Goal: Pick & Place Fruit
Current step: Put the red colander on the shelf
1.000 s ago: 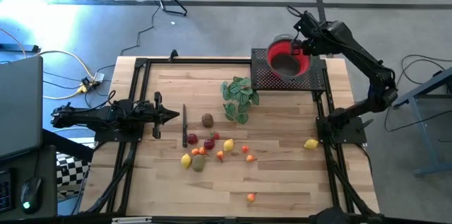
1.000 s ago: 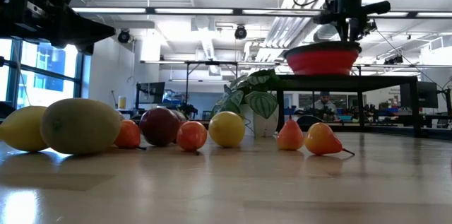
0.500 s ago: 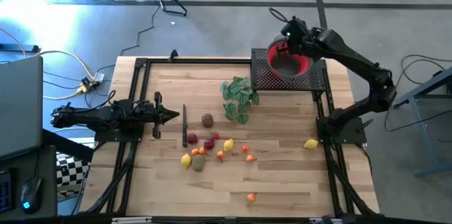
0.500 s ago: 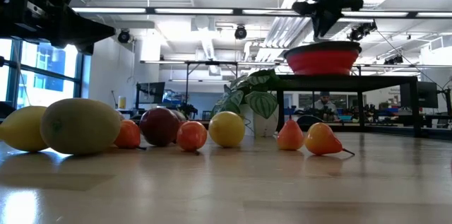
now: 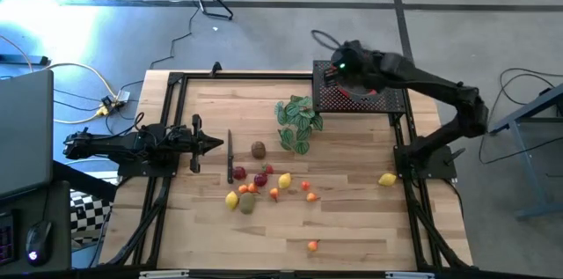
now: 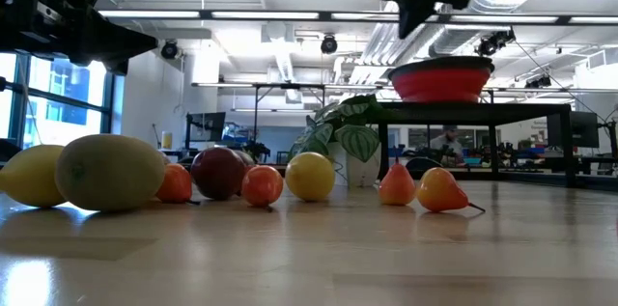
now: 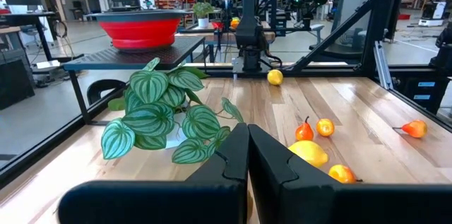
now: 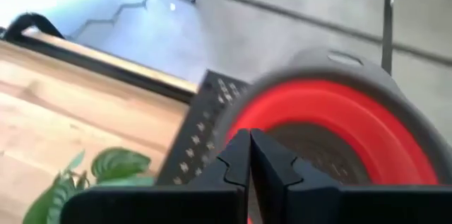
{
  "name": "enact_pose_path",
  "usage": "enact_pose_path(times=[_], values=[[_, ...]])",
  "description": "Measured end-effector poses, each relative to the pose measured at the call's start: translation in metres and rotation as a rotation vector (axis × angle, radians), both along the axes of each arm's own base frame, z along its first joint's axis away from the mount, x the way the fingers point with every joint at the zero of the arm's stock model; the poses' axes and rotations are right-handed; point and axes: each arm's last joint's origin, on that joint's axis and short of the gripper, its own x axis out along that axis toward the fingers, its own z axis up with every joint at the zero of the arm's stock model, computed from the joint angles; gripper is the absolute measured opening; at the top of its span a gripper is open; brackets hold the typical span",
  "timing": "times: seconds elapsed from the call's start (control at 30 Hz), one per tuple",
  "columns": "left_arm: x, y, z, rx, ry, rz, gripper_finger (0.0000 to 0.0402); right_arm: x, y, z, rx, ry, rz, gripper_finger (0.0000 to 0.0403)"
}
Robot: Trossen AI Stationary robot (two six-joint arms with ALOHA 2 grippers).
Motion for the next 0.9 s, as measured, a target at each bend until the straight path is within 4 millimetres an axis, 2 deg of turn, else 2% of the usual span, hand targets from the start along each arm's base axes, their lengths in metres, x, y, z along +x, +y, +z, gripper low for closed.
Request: enact_pose_path(times=[0.2,0.37,0.57,0.73,0.9], values=[[0.000,0.000,0.000,-0.011,-0.002,0.000,0.0000,0.047,0.013,-0.030,-0.076,0.029,0.008,0.0003],[0.000,0.000,0.000,-0.011,-0.002,0.000,0.0000,0.079,0.013,-0.059,-0.129,0.035,-0.007,0.0003],[0.000,0.000,0.000,-0.011,-0.002,0.000,0.0000,0.103,0.002,-0.089,-0.172,0.006,-0.087,0.0003],[0.000,0.000,0.000,-0.011,-0.003,0.000,0.0000,0.123,-0.013,-0.106,-0.181,-0.004,-0.011,0.0003],[0.000,0.000,0.000,-0.012,-0.002,0.000,0.0000,0.125,-0.025,-0.112,-0.257,0.058,-0.046,0.0003]])
